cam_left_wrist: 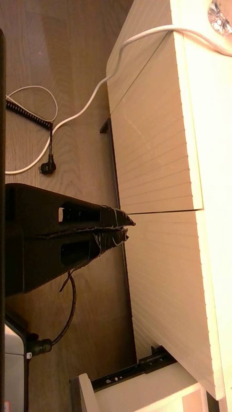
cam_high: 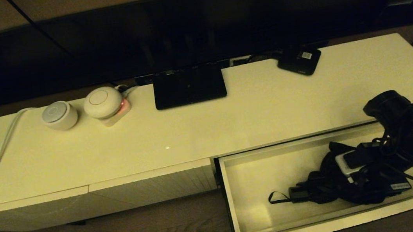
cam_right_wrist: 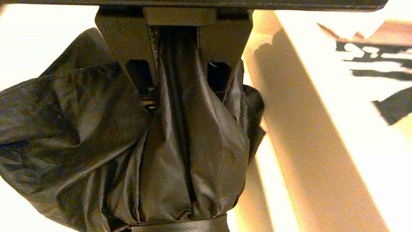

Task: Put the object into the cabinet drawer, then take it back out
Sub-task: Take the umbrella out of the drawer and put it on the table

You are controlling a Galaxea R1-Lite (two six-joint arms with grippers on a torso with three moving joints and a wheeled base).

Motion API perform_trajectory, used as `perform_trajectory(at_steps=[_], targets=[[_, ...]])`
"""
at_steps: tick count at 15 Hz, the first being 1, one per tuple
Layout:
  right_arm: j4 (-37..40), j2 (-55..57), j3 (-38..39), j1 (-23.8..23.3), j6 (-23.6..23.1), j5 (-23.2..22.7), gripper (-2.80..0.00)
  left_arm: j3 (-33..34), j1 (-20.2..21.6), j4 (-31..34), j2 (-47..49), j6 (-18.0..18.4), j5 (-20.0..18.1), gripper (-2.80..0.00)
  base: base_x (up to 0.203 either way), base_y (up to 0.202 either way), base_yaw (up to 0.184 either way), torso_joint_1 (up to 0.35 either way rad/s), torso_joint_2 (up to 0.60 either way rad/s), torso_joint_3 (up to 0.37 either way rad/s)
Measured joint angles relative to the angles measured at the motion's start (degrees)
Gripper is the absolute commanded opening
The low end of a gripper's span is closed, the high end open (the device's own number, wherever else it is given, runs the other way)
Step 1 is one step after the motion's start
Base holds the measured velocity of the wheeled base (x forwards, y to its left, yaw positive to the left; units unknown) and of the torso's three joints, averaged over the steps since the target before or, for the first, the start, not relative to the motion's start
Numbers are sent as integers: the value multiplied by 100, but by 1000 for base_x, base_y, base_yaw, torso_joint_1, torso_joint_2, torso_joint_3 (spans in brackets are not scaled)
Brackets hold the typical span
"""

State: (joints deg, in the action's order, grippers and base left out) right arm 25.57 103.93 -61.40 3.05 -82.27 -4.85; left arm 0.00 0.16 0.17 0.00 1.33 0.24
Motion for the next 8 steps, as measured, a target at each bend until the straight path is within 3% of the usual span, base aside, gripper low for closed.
perform_trajectory(at_steps=[3, 8], targets=[[-26, -640, 265, 74, -55, -142, -280, 0, 0, 2, 0, -1, 0, -280, 0, 0, 0, 0, 0, 0], [-289, -1239, -24, 113, -242, -179, -280, 0, 0, 2, 0, -1, -2, -280, 0, 0, 0, 0, 0, 0]])
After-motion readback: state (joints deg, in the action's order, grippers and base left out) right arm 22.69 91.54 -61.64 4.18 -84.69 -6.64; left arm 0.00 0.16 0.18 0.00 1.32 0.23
